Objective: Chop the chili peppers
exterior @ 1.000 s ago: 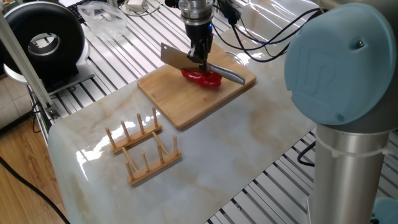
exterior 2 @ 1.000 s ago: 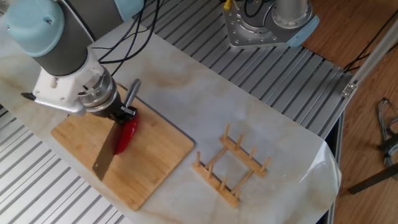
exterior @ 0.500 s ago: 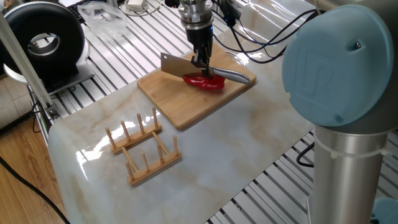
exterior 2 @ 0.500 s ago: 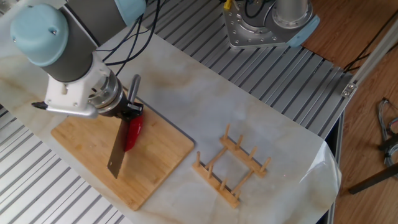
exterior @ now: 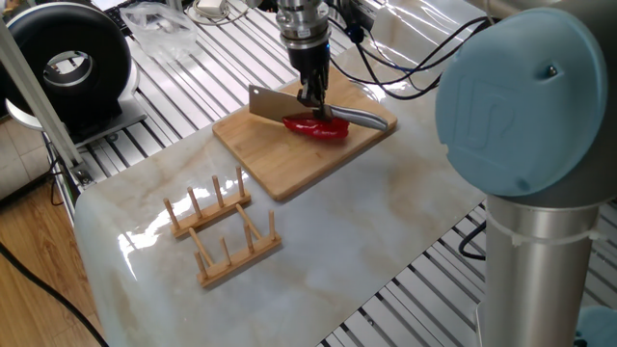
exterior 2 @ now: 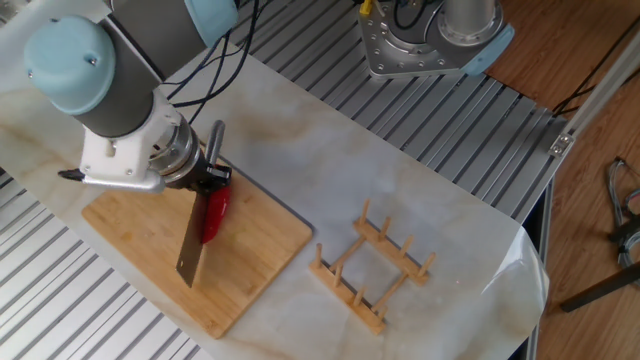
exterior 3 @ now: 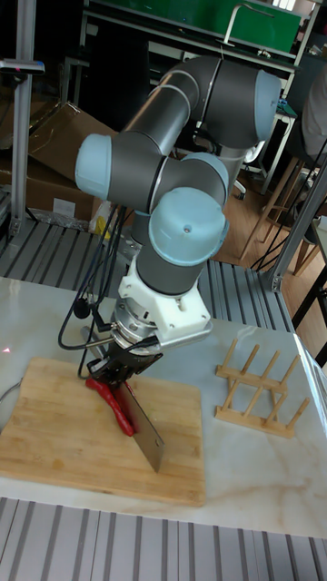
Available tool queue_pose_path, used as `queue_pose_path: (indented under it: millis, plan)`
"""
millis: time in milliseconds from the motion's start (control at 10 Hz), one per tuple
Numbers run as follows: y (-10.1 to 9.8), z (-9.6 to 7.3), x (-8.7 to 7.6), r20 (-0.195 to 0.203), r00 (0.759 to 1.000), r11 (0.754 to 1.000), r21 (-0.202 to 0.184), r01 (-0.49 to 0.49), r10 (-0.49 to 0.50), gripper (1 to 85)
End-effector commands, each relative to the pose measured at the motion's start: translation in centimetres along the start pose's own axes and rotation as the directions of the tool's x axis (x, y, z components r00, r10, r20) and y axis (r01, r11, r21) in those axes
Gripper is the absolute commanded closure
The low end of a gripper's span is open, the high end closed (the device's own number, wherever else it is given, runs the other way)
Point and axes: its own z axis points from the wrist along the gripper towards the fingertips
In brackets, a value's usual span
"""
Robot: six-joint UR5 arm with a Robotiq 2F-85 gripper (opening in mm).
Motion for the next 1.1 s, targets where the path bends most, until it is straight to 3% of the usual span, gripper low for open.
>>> queue_pose_path:
  millis: [0, 400, 700, 1000]
  plan:
    - [0.6, -1.3, -0.5, -0.016, 1.0, 1.0, -0.001, -0.006, 0.006, 84.3]
    - [0.2, -0.5, -0.7, 0.026, 0.999, 1.0, -0.006, 0.024, -0.024, 84.3]
    - [-0.8, -1.0, -1.4, 0.057, 0.996, 0.997, 0.041, 0.071, -0.073, 84.3]
    - [-1.0, -0.6, -1.6, 0.06, 0.994, 0.995, 0.047, 0.084, -0.087, 84.3]
